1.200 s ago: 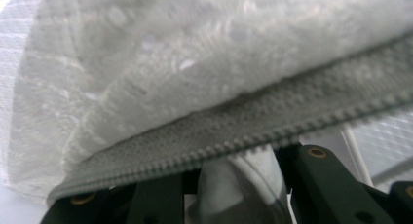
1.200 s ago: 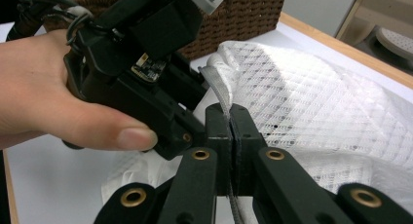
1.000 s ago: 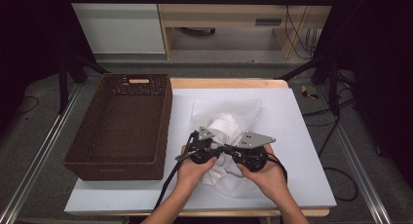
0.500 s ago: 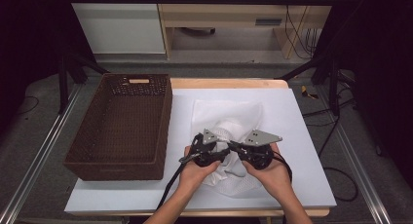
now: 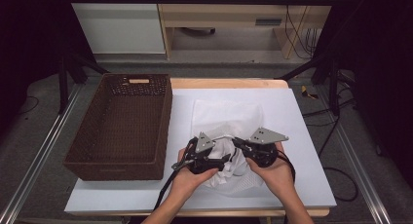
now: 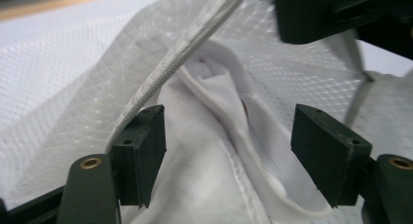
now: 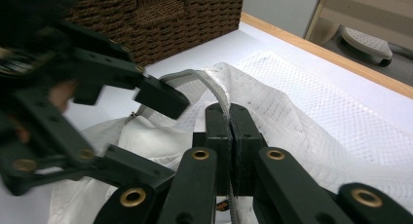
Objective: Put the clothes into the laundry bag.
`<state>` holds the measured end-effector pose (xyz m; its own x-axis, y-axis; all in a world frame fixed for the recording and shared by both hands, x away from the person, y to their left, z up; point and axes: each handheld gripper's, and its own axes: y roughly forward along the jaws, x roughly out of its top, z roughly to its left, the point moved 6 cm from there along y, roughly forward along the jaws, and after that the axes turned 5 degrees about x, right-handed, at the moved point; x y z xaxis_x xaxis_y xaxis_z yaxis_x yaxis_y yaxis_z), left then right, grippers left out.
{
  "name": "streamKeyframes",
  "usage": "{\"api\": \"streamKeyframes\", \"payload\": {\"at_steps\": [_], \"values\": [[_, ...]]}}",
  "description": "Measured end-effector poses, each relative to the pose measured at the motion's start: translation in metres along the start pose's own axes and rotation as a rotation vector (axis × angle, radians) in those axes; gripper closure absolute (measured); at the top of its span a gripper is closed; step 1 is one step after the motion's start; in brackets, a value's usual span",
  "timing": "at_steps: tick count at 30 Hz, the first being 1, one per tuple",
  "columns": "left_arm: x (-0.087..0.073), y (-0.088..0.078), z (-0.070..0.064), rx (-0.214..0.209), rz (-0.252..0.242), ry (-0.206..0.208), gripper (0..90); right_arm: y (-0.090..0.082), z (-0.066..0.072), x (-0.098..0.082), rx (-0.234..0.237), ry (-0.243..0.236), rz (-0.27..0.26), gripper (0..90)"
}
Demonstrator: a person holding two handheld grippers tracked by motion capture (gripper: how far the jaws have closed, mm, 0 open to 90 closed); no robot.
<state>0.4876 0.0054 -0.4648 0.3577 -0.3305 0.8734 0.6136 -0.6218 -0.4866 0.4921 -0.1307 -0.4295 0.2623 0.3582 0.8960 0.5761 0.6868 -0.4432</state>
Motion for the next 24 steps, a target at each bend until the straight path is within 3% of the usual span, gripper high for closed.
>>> {"api": "streamKeyframes", "payload": {"at_steps": [7, 12, 17, 24], "values": [[0.007, -0.031, -0.010, -0.019, -0.066, 0.029, 29.0, -0.002, 0.001, 0.000, -0.004, -0.009, -0.012, 89.0], [0.013, -0.053, -0.012, -0.025, -0.081, 0.043, 28.5, -0.004, 0.002, 0.000, -0.006, -0.011, -0.017, 89.0], [0.008, -0.075, -0.003, 0.002, -0.059, 0.049, 30.5, -0.005, 0.002, -0.002, -0.006, -0.020, -0.018, 89.1], [-0.004, -0.079, 0.013, 0.013, 0.011, 0.015, 50.1, -0.008, 0.000, -0.003, -0.002, -0.015, -0.030, 89.1]]}}
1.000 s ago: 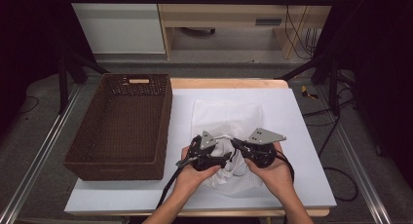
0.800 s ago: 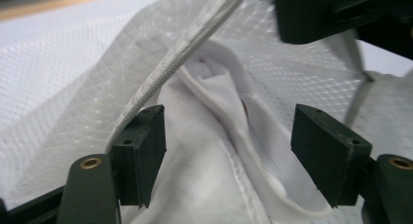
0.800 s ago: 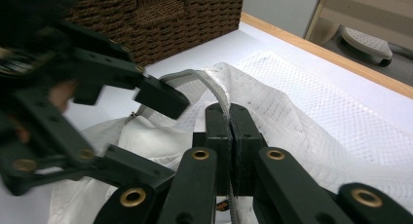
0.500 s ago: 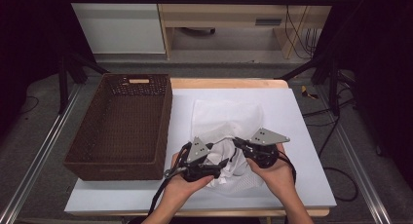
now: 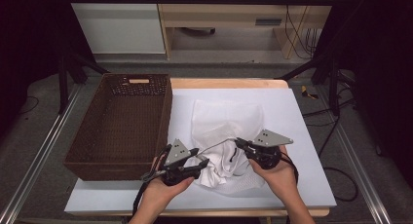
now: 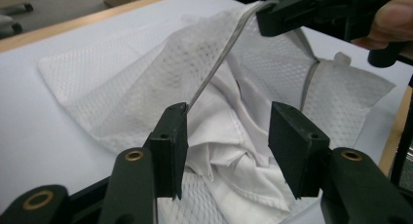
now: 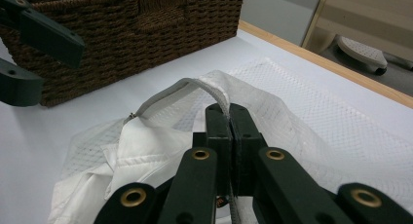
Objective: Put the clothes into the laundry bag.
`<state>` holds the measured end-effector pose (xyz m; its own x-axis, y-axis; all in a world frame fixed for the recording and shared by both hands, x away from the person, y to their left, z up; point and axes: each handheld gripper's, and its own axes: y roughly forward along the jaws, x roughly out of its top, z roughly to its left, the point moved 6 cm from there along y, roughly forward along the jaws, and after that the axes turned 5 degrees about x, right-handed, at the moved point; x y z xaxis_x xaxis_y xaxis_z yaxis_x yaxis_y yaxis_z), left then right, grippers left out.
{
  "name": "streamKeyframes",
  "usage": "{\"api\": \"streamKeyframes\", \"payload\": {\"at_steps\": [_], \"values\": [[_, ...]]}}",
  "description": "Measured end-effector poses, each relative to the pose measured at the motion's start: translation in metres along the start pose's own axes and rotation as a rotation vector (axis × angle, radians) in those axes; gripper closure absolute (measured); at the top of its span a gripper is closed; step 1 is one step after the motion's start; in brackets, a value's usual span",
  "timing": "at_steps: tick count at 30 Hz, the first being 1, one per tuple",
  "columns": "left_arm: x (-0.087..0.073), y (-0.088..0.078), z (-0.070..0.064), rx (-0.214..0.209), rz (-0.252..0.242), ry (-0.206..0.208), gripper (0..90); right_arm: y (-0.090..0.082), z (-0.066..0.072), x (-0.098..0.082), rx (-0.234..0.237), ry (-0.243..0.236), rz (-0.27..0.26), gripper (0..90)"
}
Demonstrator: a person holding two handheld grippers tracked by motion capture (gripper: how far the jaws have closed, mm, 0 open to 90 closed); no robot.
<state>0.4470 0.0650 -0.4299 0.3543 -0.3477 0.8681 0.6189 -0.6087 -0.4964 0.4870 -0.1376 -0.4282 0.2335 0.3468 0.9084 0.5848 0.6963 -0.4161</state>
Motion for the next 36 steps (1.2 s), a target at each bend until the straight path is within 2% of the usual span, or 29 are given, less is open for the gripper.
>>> {"api": "streamKeyframes", "payload": {"at_steps": [6, 9, 13, 17, 19, 23, 29, 36], "values": [[-0.016, 0.010, -0.002, 0.018, 0.083, 0.042, 64.3, 0.002, 0.000, -0.001, 0.012, -0.003, 0.004, 89.1], [-0.022, 0.013, -0.003, 0.003, 0.121, 0.064, 70.3, 0.000, 0.000, 0.000, 0.011, -0.002, -0.001, 89.1], [-0.030, 0.016, -0.001, -0.004, 0.165, 0.069, 79.7, -0.001, -0.001, 0.000, 0.012, 0.000, -0.005, 89.1], [-0.041, 0.022, 0.002, -0.001, 0.233, 0.097, 86.2, 0.001, 0.000, -0.001, 0.017, -0.003, -0.001, 89.1], [-0.046, 0.024, 0.003, -0.016, 0.257, 0.090, 89.6, 0.001, 0.001, -0.001, 0.019, -0.002, -0.003, 89.1], [-0.052, 0.030, -0.001, -0.050, 0.283, 0.078, 90.0, 0.001, 0.001, -0.001, 0.022, -0.004, -0.004, 89.1], [-0.060, 0.036, -0.013, -0.097, 0.335, 0.119, 90.0, 0.002, 0.002, -0.003, 0.039, -0.001, 0.001, 89.1], [-0.064, 0.045, -0.021, -0.135, 0.326, 0.125, 90.0, 0.002, 0.002, -0.003, 0.048, -0.003, 0.002, 89.1]]}}
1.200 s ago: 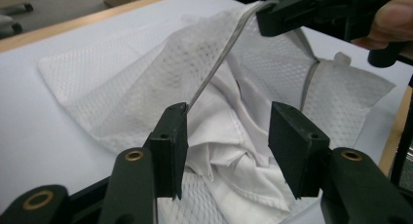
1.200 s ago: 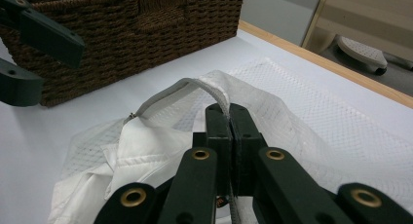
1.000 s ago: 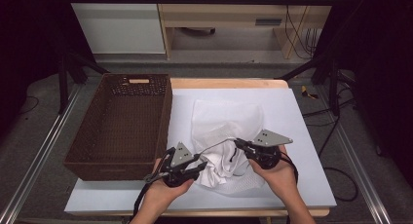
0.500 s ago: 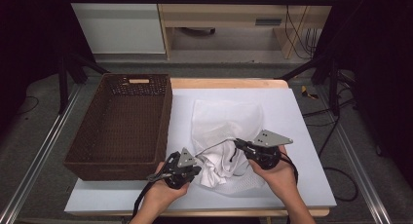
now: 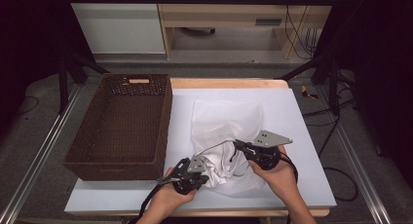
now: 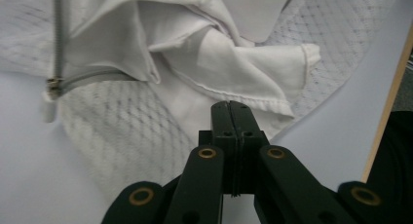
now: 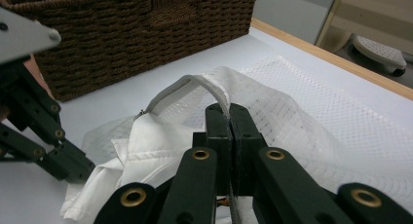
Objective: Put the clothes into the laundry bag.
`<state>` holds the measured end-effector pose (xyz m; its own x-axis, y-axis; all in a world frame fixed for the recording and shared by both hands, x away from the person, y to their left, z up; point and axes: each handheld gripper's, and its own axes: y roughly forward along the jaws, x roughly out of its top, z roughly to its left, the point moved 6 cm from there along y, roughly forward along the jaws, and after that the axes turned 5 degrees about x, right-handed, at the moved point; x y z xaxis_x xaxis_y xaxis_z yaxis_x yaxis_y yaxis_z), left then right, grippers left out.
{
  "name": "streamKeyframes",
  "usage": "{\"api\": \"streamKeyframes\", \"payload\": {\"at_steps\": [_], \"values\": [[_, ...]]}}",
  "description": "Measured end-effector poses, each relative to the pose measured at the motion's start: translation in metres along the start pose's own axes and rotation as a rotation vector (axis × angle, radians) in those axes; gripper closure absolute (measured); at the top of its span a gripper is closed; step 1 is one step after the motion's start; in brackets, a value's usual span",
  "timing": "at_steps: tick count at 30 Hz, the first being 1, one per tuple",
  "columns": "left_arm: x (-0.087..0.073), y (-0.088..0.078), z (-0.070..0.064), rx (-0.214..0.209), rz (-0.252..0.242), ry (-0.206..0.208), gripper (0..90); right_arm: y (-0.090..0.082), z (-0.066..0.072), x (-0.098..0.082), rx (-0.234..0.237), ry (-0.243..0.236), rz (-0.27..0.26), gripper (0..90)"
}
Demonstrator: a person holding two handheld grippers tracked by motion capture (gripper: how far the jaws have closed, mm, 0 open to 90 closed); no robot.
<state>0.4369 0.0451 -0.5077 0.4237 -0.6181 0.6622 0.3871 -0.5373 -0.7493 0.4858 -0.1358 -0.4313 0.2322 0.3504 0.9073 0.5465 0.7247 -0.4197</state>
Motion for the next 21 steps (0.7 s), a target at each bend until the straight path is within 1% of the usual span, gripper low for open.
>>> {"api": "streamKeyframes", "payload": {"at_steps": [1, 3, 4, 7, 8, 10, 12, 14, 15, 18, 19, 21], "values": [[0.000, 0.002, -0.002, -0.004, -0.007, 0.000, 90.0, 0.000, 0.000, 0.000, -0.001, 0.003, -0.002, 89.1], [0.000, 0.007, -0.004, -0.008, -0.003, 0.014, 90.0, 0.000, 0.000, 0.000, 0.000, 0.005, -0.003, 89.1], [0.001, 0.009, -0.004, -0.010, -0.007, 0.013, 90.0, 0.000, 0.001, 0.000, 0.003, 0.006, -0.002, 89.1], [0.003, 0.013, -0.002, -0.015, -0.022, 0.003, 90.0, 0.001, 0.002, -0.001, 0.007, 0.000, 0.003, 89.1], [0.004, 0.015, -0.001, -0.021, -0.027, -0.007, 90.0, 0.002, 0.002, -0.001, 0.008, -0.002, 0.004, 89.1], [0.008, 0.018, 0.000, -0.043, -0.041, -0.032, 90.0, 0.002, 0.002, 0.000, 0.010, -0.001, 0.005, 89.1], [0.012, 0.021, 0.002, -0.049, -0.050, -0.027, 90.0, 0.002, 0.002, -0.001, 0.011, 0.003, 0.003, 89.1], [0.017, 0.024, 0.001, -0.070, -0.061, -0.040, 90.0, 0.002, 0.001, -0.001, 0.011, 0.012, 0.001, 89.1], [0.019, 0.026, 0.000, -0.078, -0.068, -0.040, 90.0, 0.003, 0.001, -0.001, 0.011, 0.013, 0.002, 89.1], [0.027, 0.032, -0.002, -0.071, -0.082, -0.028, 90.0, 0.003, 0.000, -0.004, 0.010, 0.021, 0.007, 89.1], [0.030, 0.033, -0.002, -0.066, -0.084, -0.018, 90.0, 0.004, -0.001, -0.005, 0.010, 0.026, 0.007, 89.1], [0.034, 0.037, -0.002, -0.062, -0.093, -0.010, 90.0, 0.004, -0.002, -0.005, 0.010, 0.024, 0.009, 89.1]]}}
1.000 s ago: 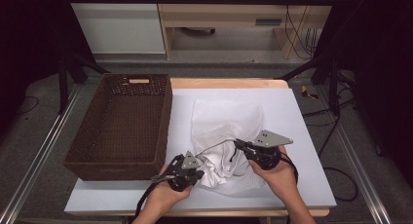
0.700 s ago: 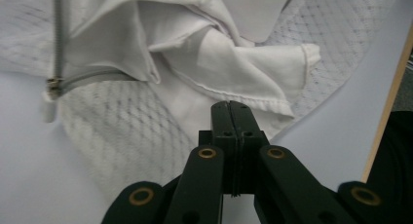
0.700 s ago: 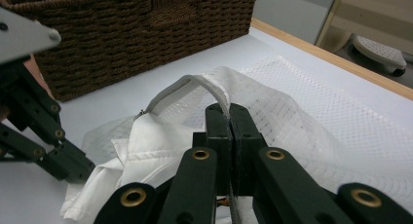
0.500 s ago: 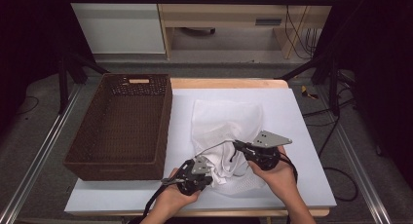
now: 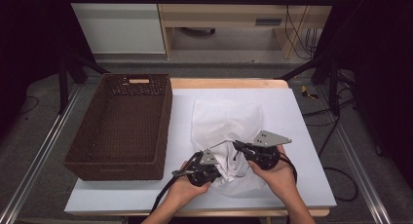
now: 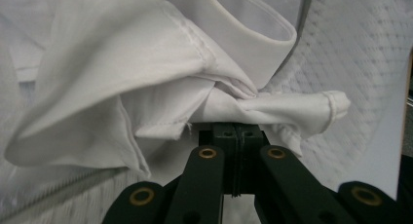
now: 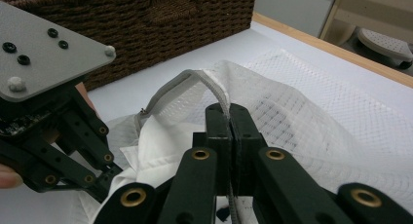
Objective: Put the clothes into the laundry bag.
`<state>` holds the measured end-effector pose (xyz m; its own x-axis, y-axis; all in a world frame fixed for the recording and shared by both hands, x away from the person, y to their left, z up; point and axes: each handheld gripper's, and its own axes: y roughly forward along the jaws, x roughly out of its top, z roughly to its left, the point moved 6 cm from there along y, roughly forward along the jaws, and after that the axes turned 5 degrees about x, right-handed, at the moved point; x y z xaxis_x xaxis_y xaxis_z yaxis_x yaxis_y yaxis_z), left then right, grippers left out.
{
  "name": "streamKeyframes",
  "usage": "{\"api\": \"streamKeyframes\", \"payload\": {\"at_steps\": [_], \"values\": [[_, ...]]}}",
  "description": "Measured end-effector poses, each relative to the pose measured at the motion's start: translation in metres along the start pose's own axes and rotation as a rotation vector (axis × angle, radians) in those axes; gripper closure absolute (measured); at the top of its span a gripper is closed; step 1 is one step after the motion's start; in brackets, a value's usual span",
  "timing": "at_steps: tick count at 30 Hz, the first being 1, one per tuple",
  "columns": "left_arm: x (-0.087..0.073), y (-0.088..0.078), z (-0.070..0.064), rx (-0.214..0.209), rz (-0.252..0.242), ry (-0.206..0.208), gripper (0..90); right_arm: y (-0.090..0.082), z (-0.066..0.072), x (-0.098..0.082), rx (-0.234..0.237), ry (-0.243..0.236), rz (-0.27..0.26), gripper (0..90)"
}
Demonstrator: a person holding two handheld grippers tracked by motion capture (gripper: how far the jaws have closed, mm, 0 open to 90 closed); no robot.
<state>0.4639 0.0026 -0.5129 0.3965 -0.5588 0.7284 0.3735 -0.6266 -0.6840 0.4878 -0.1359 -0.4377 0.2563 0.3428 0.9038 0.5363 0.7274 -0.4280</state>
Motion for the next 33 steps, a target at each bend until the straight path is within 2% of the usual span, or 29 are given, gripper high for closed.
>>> {"api": "streamKeyframes", "payload": {"at_steps": [7, 13, 19, 27, 33], "values": [[0.017, 0.014, 0.004, 0.014, -0.050, -0.022, 90.0, -0.001, -0.003, -0.004, -0.012, 0.015, 0.009, 89.1], [0.028, 0.029, 0.006, 0.040, -0.075, -0.008, 90.0, -0.001, -0.002, -0.005, -0.020, 0.015, 0.020, 89.1], [0.033, 0.040, 0.014, 0.067, -0.123, -0.058, 90.0, 0.002, 0.001, -0.005, -0.020, 0.013, 0.032, 89.1], [0.035, 0.043, 0.027, 0.102, -0.153, -0.118, 90.0, 0.001, 0.001, -0.010, -0.024, 0.025, 0.046, 89.1], [0.039, 0.046, 0.030, 0.122, -0.157, -0.131, 90.0, 0.001, 0.001, -0.013, -0.026, 0.031, 0.056, 89.1]]}}
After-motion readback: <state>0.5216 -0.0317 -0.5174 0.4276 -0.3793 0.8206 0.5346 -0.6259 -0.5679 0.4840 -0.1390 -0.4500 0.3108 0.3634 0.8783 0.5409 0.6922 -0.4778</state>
